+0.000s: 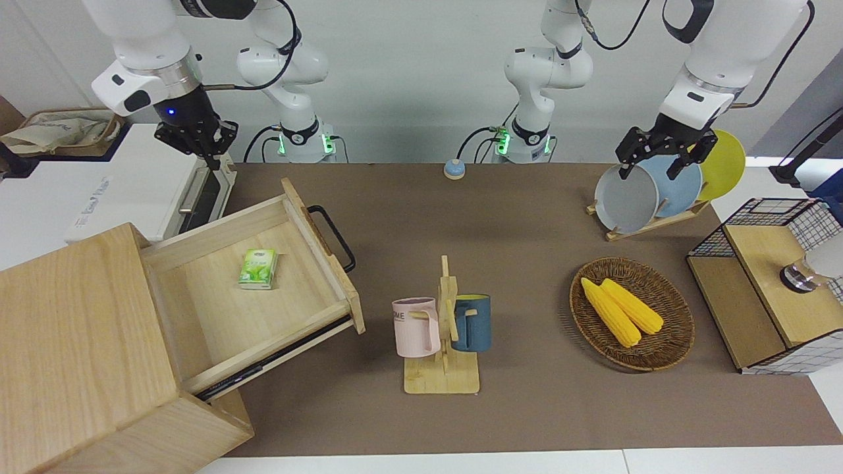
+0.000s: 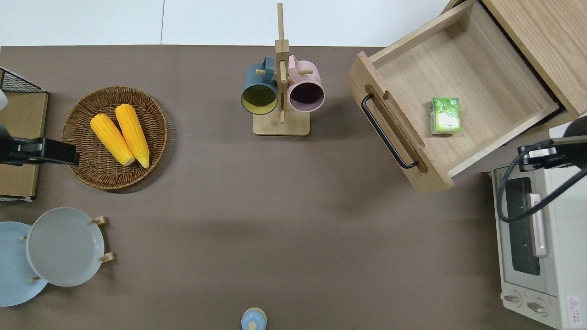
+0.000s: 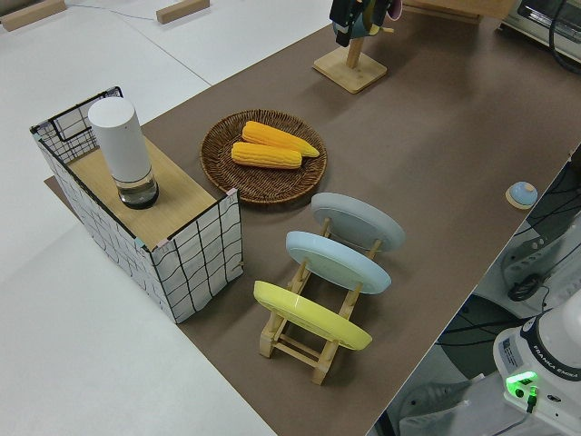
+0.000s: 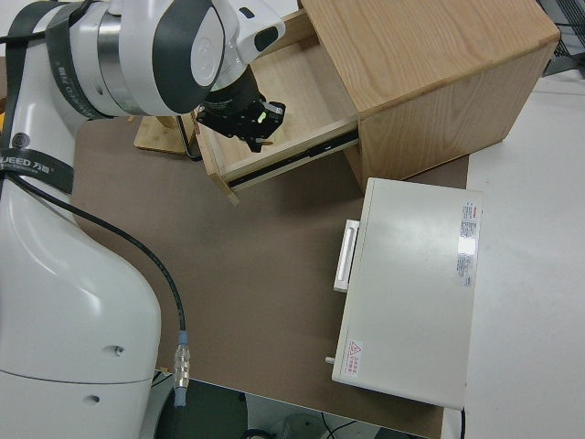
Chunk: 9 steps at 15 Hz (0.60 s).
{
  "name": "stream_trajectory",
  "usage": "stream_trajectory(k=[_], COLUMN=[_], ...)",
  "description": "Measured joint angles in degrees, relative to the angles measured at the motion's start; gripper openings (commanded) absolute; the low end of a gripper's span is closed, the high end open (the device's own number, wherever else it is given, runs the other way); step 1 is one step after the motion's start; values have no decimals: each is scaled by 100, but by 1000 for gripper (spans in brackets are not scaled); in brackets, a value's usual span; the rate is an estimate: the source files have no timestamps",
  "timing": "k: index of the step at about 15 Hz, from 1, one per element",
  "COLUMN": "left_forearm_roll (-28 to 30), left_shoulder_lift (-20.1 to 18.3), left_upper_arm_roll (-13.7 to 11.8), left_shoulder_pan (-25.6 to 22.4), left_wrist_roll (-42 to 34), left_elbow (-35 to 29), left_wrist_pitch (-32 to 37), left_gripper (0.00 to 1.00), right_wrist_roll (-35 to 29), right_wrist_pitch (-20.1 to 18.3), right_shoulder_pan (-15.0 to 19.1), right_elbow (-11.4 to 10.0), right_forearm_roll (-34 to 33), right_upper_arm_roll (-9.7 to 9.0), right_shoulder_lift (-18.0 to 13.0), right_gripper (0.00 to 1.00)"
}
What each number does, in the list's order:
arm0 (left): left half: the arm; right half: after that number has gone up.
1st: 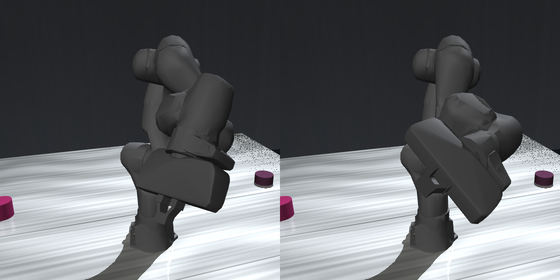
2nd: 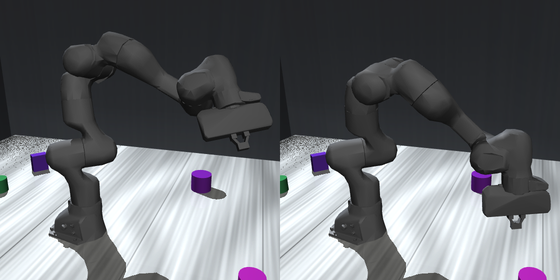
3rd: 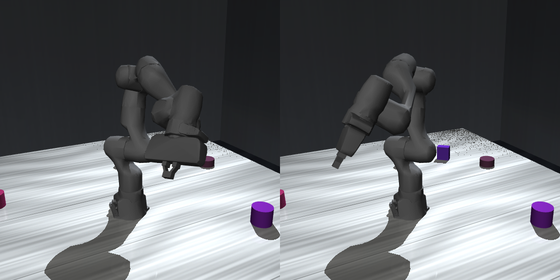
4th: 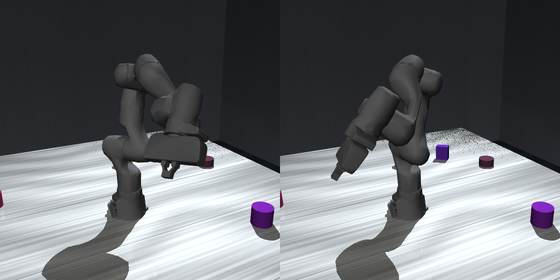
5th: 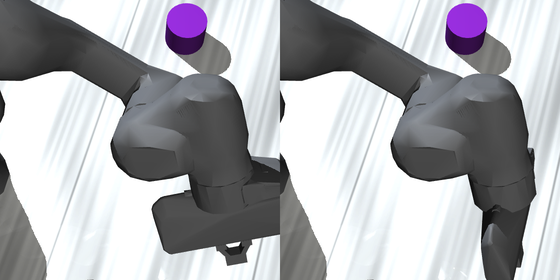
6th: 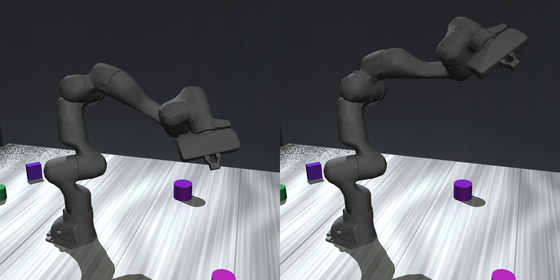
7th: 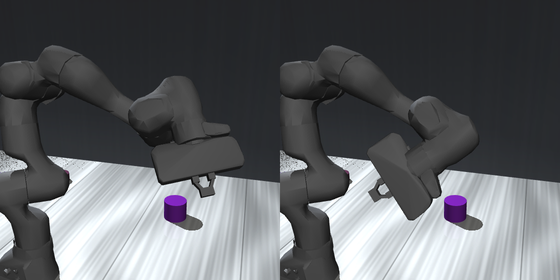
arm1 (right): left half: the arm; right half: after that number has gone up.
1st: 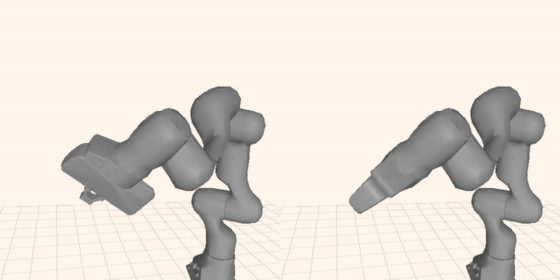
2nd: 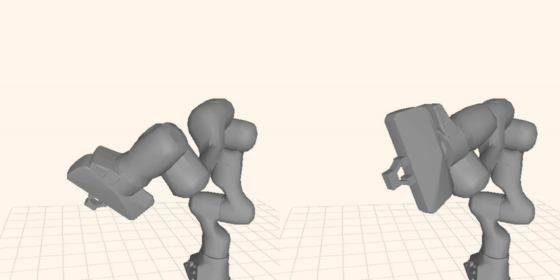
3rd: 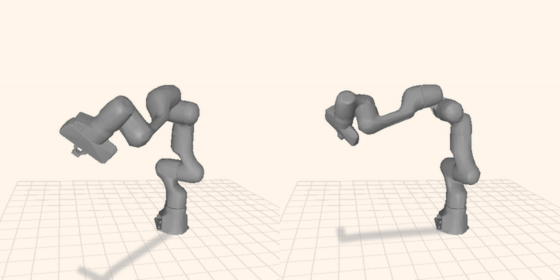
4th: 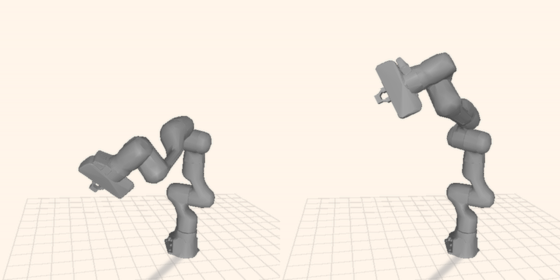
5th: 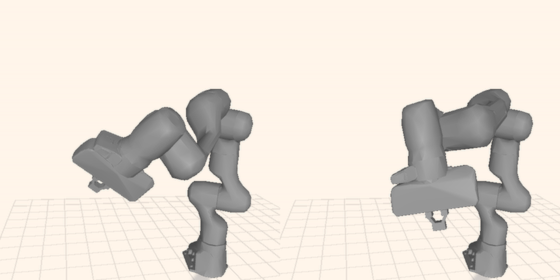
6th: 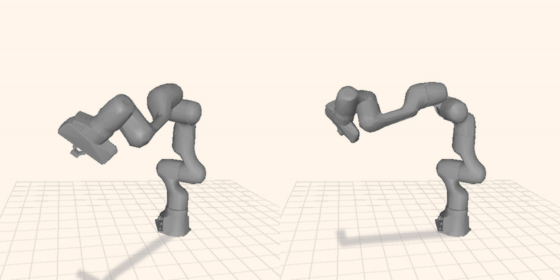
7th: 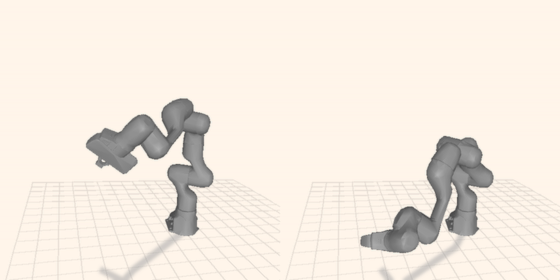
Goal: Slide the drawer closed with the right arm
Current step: 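Swing the right gripper up to the open drawer's front edge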
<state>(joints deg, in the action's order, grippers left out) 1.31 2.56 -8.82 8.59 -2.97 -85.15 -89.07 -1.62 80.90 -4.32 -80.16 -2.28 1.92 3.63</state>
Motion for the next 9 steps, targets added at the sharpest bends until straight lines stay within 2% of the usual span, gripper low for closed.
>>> stream_trajectory(k=[3, 7, 9], left_forearm_roll=[0, 0, 0], left_shoulder_lift=[0, 0, 0], left_upper_arm_roll=[0, 0, 0], left_shoulder_pan=[0, 0, 0], left_wrist_roll=[0, 0, 0], left_elbow=[0, 0, 0], left_wrist_pitch=[0, 0, 0], left_gripper=[998, 995, 998], right_wrist_roll=[-749, -1945, -2587], right_wrist_pitch=[-26, -18, 292], right_shoulder_pan=[-323, -734, -1009], right_elbow=[92, 238, 238], right_forearm_roll=[101, 320, 355], right_upper_arm_roll=[-51, -251, -328], right_shoulder_lift=[-36, -42, -14], right_gripper=[0, 0, 0])
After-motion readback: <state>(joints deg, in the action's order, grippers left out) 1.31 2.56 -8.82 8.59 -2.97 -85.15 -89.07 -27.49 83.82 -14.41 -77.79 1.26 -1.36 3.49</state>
